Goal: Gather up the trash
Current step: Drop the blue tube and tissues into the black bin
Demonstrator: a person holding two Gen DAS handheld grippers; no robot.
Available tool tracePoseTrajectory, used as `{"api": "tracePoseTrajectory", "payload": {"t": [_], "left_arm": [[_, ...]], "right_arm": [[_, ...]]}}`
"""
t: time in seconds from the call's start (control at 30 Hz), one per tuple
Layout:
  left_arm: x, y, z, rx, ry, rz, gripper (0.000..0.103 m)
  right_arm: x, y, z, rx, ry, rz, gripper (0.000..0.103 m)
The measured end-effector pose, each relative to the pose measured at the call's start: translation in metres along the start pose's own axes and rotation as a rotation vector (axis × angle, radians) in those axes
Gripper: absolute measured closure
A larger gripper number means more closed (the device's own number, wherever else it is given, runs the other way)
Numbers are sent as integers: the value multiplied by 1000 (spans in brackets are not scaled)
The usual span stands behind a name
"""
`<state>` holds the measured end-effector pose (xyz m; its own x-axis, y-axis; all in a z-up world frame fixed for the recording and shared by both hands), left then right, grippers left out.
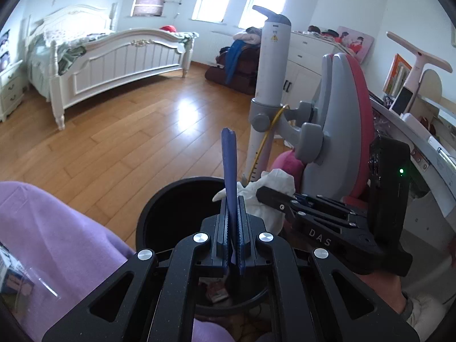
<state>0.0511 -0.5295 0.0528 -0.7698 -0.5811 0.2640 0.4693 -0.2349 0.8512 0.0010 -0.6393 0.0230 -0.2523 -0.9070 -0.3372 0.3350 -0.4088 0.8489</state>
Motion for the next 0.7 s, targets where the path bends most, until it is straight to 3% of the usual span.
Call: {"api": "tracePoseTrajectory", "payload": {"t": [0.23, 0.27, 0.3, 0.33, 0.37, 0.4, 0.43, 0.7], "left_arm": [[5, -4, -19, -26, 4, -15, 95], [6, -4, -21, -26, 10, -19, 93], [6, -3, -20, -25, 16, -20, 82], [6, -2, -20, -20, 23, -17, 58], [5, -1, -18, -5, 32, -10, 44], [5, 1, -15, 15, 45, -2, 26], [5, 3, -12, 33, 56, 3, 23], [-1, 13, 20, 54, 91, -10, 13]], "right_arm": [[9, -4, -4, -17, -12, -21, 87], [9, -4, -4, -23, -23, -25, 85], [11, -4, -4, -32, -33, -31, 80], [14, -4, -5, -35, -45, -41, 56], [16, -4, -3, -24, -54, -60, 28], [19, -2, 1, -5, -58, -83, 19], [20, -1, 4, 5, -56, -98, 13], [5, -7, 10, -19, -30, -98, 12]]}}
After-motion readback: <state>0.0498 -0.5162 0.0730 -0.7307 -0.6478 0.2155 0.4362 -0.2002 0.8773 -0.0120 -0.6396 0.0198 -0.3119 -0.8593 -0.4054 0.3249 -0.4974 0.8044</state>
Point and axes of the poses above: each gripper's, at about its wrist camera, not at the fingertips, and z roughly against the way its jaws point, x to its right, y to its top, the point moved 6 cm from there along -z, roughly the way its jaws point, and after that the axes turned 13 degrees about x, right-handed, at the moved point
